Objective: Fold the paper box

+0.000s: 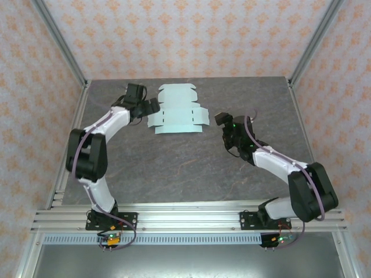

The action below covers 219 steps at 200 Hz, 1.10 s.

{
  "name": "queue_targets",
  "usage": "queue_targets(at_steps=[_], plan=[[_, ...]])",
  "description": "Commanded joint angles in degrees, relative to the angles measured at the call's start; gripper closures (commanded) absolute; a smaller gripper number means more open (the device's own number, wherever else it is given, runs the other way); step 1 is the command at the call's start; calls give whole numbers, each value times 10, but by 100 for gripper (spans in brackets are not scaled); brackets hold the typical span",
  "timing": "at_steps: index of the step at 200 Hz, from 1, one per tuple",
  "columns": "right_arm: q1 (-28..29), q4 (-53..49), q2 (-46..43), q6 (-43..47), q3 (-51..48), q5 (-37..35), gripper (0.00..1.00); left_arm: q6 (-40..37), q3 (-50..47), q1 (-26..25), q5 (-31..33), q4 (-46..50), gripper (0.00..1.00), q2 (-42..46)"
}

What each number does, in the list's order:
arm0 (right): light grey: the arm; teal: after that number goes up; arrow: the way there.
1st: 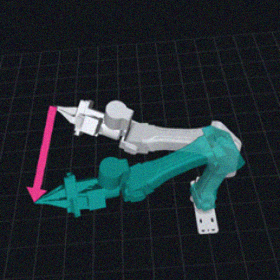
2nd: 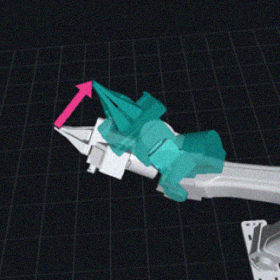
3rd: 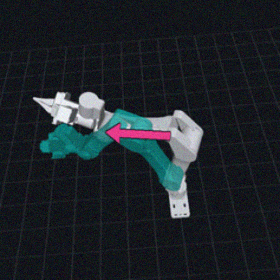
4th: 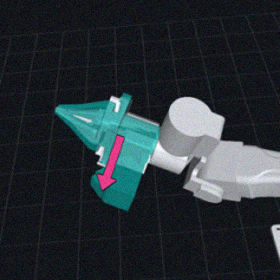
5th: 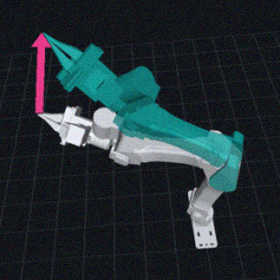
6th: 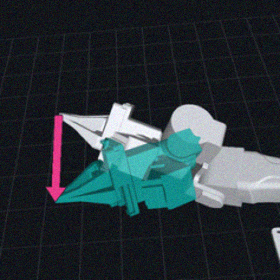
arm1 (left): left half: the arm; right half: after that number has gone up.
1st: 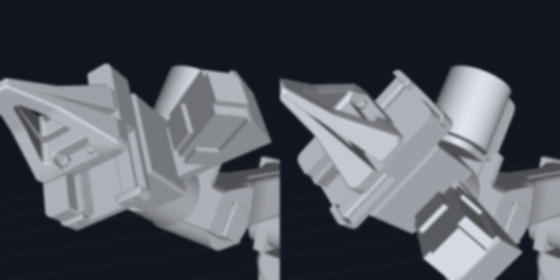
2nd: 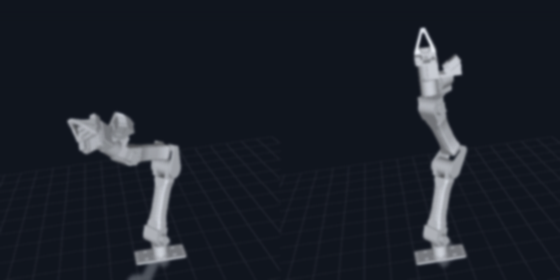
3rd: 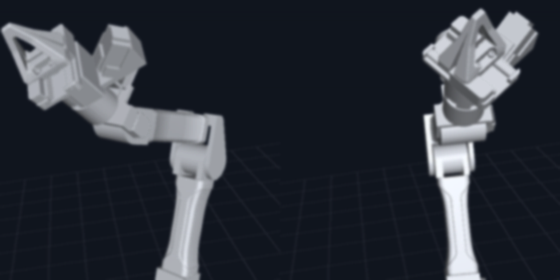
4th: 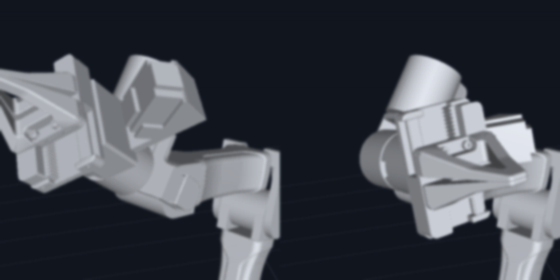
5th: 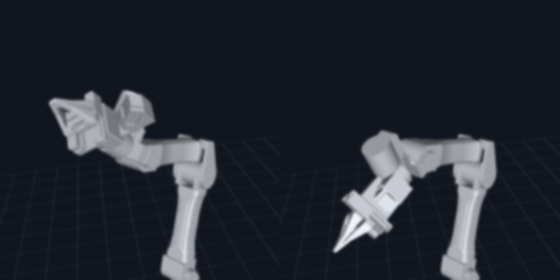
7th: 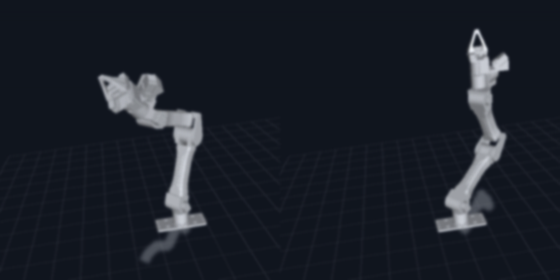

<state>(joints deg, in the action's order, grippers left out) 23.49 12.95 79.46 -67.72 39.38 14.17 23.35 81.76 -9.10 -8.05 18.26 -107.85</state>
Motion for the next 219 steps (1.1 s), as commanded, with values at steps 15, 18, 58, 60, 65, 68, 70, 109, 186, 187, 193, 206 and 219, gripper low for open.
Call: queue_targets(at_steps=[15, 18, 58, 60, 65, 68, 70, 109, 186, 187, 193, 206, 219], plan=[[19, -45, 0, 14, 38, 14, 1, -51, 210, -4, -19, 122, 12, -181], [19, -50, -3, 16, 39, 15, 1, -53, 225, -4, -28, 129, 15, -197], [19, -165, -63, 97, 61, 3, 1, -14, 179, -19, -231, 59, 27, -219], [19, -172, -66, 101, 63, 0, 1, -8, 162, -21, -243, 43, 27, -212], [18, -187, -71, 108, 66, -4, 1, 9, 126, -26, -262, 9, 27, -194], [19, -193, -73, 111, 67, -5, 1, 17, 103, -30, -270, -11, 27, -182], [19, -196, -75, 112, 66, -7, 1, 23, 91, -33, -274, -21, 27, -175], [19, -162, -72, -11, 17, -9, 1, 66, -103, -115, -261, -125, 26, -36], [-173, -102, 56, 142, 30, 204, 13, 94, -182, -287, -144, -123, 26, 52], [-175, -103, 56, 146, 29, 209, 13, 93, -181, -289, -142, -121, 26, 54], [-196, -111, 58, 172, 30, 236, 13, 84, -174, -301, -137, -106, 25, 70], [-225, -133, 65, 224, 34, 285, 13, 64, -154, -324, -110, -64, 25, 100], [-237, -145, 76, 259, 37, 321, 12, 55, -143, -333, -74, -47, 24, 127]])
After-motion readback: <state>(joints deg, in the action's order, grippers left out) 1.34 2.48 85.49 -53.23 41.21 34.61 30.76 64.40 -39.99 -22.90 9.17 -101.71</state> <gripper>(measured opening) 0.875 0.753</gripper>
